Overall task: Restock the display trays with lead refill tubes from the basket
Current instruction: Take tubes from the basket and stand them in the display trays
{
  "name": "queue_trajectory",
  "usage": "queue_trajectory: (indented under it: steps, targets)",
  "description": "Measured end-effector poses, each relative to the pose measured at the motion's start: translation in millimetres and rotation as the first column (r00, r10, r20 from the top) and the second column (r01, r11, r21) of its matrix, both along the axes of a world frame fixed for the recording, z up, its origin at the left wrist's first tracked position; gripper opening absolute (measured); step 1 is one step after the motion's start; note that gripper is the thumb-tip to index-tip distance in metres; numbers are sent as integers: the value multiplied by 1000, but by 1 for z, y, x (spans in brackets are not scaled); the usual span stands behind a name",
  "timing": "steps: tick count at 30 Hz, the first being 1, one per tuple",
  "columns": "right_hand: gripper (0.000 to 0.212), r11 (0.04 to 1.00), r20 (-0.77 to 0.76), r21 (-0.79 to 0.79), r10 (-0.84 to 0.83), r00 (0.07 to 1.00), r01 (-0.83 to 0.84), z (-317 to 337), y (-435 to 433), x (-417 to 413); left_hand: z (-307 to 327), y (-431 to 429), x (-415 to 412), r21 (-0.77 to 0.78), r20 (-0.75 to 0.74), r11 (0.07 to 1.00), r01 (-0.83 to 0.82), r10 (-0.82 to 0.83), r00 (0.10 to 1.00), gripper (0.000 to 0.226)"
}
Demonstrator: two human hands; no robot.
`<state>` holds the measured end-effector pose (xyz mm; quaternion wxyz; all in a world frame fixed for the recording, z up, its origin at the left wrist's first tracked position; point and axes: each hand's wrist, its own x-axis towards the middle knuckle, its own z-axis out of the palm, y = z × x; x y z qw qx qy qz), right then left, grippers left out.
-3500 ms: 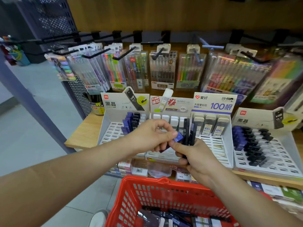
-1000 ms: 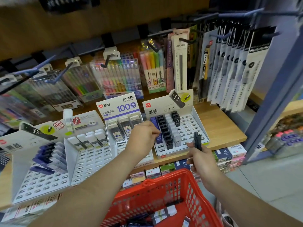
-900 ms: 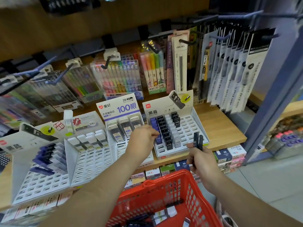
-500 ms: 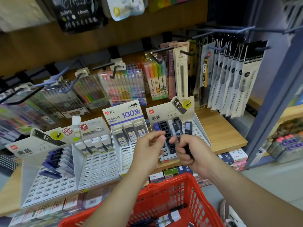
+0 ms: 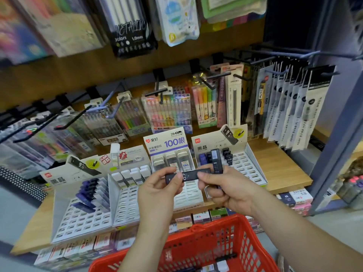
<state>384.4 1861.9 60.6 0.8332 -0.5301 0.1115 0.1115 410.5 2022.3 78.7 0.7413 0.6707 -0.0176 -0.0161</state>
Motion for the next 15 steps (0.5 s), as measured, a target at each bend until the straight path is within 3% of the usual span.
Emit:
queue_trajectory:
  steps: [3, 6, 10, 13, 15]
  targets:
    - [10, 996, -29, 64, -62, 998, 64, 0, 7, 6, 2, 13, -4, 30, 6, 999, 40, -40, 999, 19]
    - [18, 998, -103, 59, 4, 995, 2, -5, 18, 9, 4, 29, -3, 53, 16, 998, 38, -38, 999, 21]
    - [33, 987, -186, -123, 82, 979, -106, -16, 35, 9, -2, 47, 9, 136, 46, 990, -28, 22, 999, 19]
    - [33, 946, -176, -325, -80, 981, 19, -25, 30, 14, -1, 46, 24, 216, 118, 976, -24, -2, 993, 29]
    - [18, 912, -121, -346, -278, 953, 222, -30, 17, 15, 6, 38, 35, 273, 177, 962, 3, -53, 983, 30]
